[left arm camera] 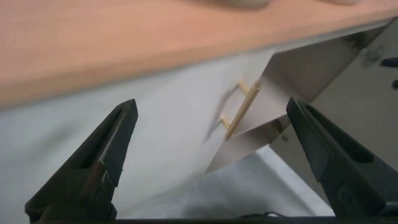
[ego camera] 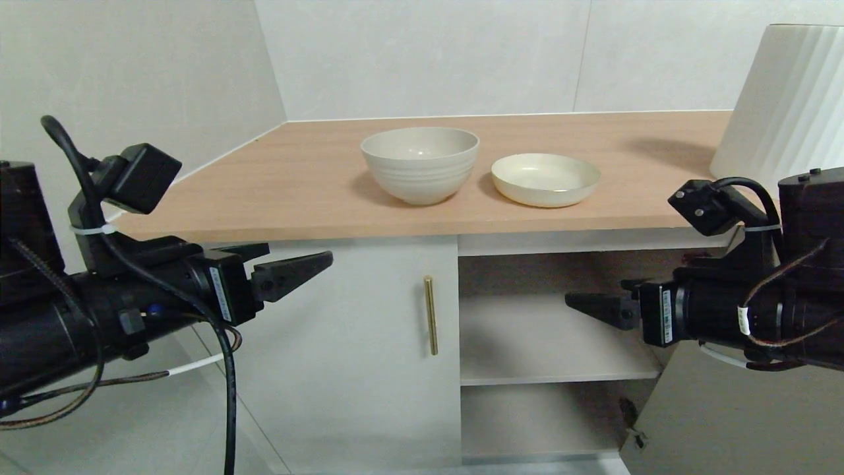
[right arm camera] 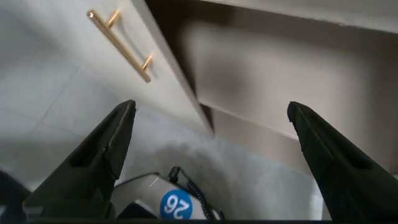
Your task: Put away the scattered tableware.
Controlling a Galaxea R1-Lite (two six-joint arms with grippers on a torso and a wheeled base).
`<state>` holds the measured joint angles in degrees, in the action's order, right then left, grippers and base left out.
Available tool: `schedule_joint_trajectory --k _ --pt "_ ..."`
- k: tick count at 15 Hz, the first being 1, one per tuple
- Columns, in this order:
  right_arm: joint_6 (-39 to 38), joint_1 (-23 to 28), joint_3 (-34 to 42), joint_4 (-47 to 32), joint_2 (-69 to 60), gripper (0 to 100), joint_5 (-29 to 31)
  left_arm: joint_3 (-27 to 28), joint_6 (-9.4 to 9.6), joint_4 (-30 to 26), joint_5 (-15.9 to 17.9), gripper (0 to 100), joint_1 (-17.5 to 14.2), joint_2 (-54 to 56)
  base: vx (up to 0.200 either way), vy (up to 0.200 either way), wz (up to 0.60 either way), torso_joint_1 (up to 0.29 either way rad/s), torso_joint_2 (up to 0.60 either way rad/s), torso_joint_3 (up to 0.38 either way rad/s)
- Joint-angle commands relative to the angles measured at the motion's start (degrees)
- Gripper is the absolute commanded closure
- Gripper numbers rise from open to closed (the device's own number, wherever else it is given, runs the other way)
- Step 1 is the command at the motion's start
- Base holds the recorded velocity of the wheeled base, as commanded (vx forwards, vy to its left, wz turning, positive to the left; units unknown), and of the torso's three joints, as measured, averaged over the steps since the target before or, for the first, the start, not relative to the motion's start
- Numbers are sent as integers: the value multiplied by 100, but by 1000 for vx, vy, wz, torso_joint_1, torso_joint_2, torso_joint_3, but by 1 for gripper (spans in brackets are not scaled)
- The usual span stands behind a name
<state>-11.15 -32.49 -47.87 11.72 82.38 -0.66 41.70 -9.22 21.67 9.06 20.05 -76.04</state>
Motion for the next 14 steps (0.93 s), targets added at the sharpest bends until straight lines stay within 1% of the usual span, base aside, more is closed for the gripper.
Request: schedule_joint_trajectory --k 1,2,3,4,5,6,7,8,9,10,12,13,14 --pt "-1 6 -3 6 6 0 4 145 -1 -155 8 0 7 -16 0 0 0 119 -281 -310" --pt "-1 14 -3 6 15 0 4 259 -1 -462 26 0 7 -16 0 0 0 168 -500 -320" --pt "-1 23 -3 6 32 0 -4 321 -10 -638 79 0 7 -60 0 0 0 134 -554 -305" --pt "-1 23 -3 6 41 0 -4 356 -133 -656 131 0 7 -147 0 0 0 115 -540 -290" --pt "-1 32 -3 15 50 0 4 417 -432 -629 167 0 7 -244 0 0 0 149 -496 -295" --pt "-1 50 -12 15 50 0 -4 558 -810 -638 193 0 7 -332 0 0 0 163 -481 -300" --pt "-10 94 -12 15 58 0 -4 646 -1109 -629 254 0 7 -429 0 0 0 188 -476 -295" --pt "-1 155 -20 33 76 0 -4 699 -1276 -638 316 0 7 -508 0 0 0 183 -486 -300" --pt "-1 164 -20 59 102 0 -13 716 -1372 -638 342 0 7 -569 0 0 0 183 -481 -295" --pt "-1 234 -3 164 155 0 -13 787 -1627 -638 342 0 51 -745 0 0 0 193 -486 -286" --pt "-1 243 -3 173 190 0 -13 910 -2023 -673 333 0 130 -895 0 0 0 198 -486 -290" --pt "-1 252 -3 173 208 0 -13 980 -2260 -691 333 0 183 -991 0 0 0 207 -491 -295" --pt "-1 252 -3 173 217 0 -13 998 -2339 -726 333 0 209 -1035 0 0 0 203 -486 -290"
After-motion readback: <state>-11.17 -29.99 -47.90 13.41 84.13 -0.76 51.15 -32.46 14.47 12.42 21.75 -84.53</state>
